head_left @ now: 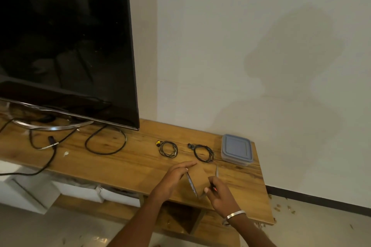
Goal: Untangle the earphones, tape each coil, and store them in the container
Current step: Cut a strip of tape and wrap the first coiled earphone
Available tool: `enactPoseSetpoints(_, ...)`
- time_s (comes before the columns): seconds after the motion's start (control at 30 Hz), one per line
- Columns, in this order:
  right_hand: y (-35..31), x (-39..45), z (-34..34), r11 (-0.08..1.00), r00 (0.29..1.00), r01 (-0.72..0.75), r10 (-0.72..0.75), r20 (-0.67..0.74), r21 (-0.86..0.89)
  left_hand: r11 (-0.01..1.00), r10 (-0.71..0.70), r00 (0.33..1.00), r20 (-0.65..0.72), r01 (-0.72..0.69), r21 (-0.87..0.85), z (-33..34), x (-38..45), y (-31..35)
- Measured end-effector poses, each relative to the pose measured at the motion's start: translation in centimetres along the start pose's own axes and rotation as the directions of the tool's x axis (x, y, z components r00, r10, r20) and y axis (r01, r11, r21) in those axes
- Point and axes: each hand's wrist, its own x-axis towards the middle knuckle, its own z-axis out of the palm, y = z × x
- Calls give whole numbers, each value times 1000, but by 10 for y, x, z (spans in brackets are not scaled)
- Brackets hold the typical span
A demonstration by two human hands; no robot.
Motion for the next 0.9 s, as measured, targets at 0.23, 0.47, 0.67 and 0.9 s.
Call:
enactPoseSetpoints(0.23, 7, 4, 11, 995, 1000, -29, 29, 5, 93, 999, -3, 999, -43, 2, -34, -1, 13, -10)
enactPoseSetpoints(0.47, 13, 1, 14, 985, 998, -61, 62, -5, 159, 998, 46, 999, -17, -46, -52, -1, 6, -8)
enactPoseSetpoints(0.67, 17, -9, 11, 966, 997, -80, 77, 23, 247, 999, 26, 999, 38, -26, -23, 6, 6, -3)
enactPoseSetpoints(0.9, 5, 3, -4, 960, 992, -67, 93, -83, 274, 999, 22, 996, 83, -25, 31, 9, 4, 0)
